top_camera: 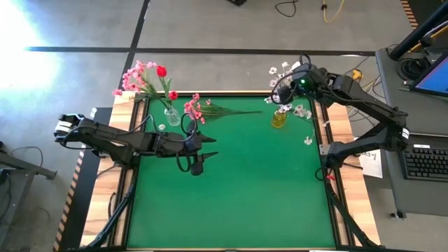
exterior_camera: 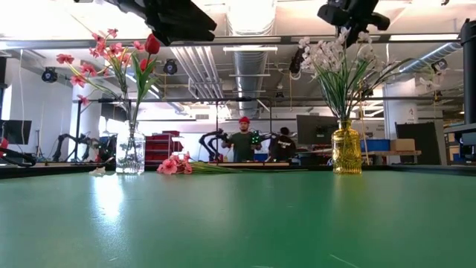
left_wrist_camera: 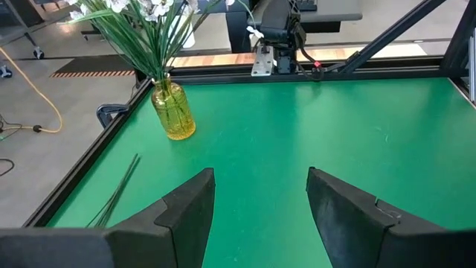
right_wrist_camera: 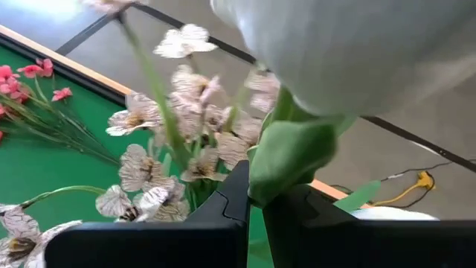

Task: Sort flowers into vase by color
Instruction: Put the white tulip into the yellow vase

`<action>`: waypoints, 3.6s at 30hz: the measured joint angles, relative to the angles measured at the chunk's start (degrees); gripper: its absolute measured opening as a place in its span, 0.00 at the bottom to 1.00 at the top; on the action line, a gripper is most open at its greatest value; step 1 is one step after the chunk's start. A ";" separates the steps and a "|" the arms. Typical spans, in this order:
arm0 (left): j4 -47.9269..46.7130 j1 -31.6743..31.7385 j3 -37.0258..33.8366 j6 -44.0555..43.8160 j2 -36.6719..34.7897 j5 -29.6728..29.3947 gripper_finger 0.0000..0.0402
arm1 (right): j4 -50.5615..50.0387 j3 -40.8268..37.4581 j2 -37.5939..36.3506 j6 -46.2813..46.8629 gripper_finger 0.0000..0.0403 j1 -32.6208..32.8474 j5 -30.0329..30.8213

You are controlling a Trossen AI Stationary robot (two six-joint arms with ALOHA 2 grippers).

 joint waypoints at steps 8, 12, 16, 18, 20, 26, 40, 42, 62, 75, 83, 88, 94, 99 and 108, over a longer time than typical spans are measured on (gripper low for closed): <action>-1.04 0.00 0.00 0.00 0.00 0.00 0.50 | 3.25 -2.96 0.00 -1.24 0.04 0.00 -0.49; -1.53 0.02 0.00 -0.02 0.00 0.00 0.50 | 2.99 -3.44 0.00 -2.05 0.05 0.02 -0.64; -1.81 0.01 0.00 0.00 0.00 0.00 0.50 | 2.67 -2.85 -0.02 -1.63 0.11 0.02 -1.08; -1.95 0.01 0.00 -0.01 0.00 0.00 0.50 | 2.04 -2.35 -0.02 -1.55 0.16 0.02 -1.06; -2.12 0.02 0.00 -0.02 0.00 0.00 0.50 | 1.24 -1.71 -0.05 -1.16 0.22 0.02 -1.04; -2.36 0.00 0.00 -0.02 0.00 0.00 0.50 | 0.76 0.61 -0.68 -0.13 0.40 0.02 -1.06; -2.27 0.02 0.00 -0.02 0.00 0.00 0.50 | 4.78 2.92 -0.80 -2.97 0.52 0.02 -1.23; -2.27 0.01 0.00 -0.02 0.00 0.00 0.50 | 6.35 2.99 -0.42 -3.45 0.52 0.02 -2.85; -2.19 0.09 0.00 0.03 0.00 0.00 0.50 | 9.70 3.49 4.65 -4.86 0.31 -1.60 3.90; -2.25 0.09 0.00 0.09 0.00 0.00 0.50 | 6.92 3.53 3.20 -4.51 0.03 -1.08 3.47; -2.25 0.13 0.00 0.13 0.00 -0.02 0.50 | 4.19 1.55 1.62 -1.40 0.03 -1.01 3.49; -2.28 0.13 0.00 0.13 0.00 -0.02 0.50 | 4.09 -1.21 1.62 -0.25 0.03 -0.13 3.36; -2.32 0.13 0.00 0.15 0.00 -0.02 0.50 | 6.39 -4.16 1.60 0.07 0.03 0.59 3.43; -2.57 0.13 0.00 0.15 0.00 -0.02 0.50 | 8.24 -7.46 1.55 0.09 0.03 0.57 3.51; -2.62 0.13 0.00 0.15 0.00 -0.02 0.50 | 9.71 -10.95 1.53 -0.29 0.03 0.57 3.97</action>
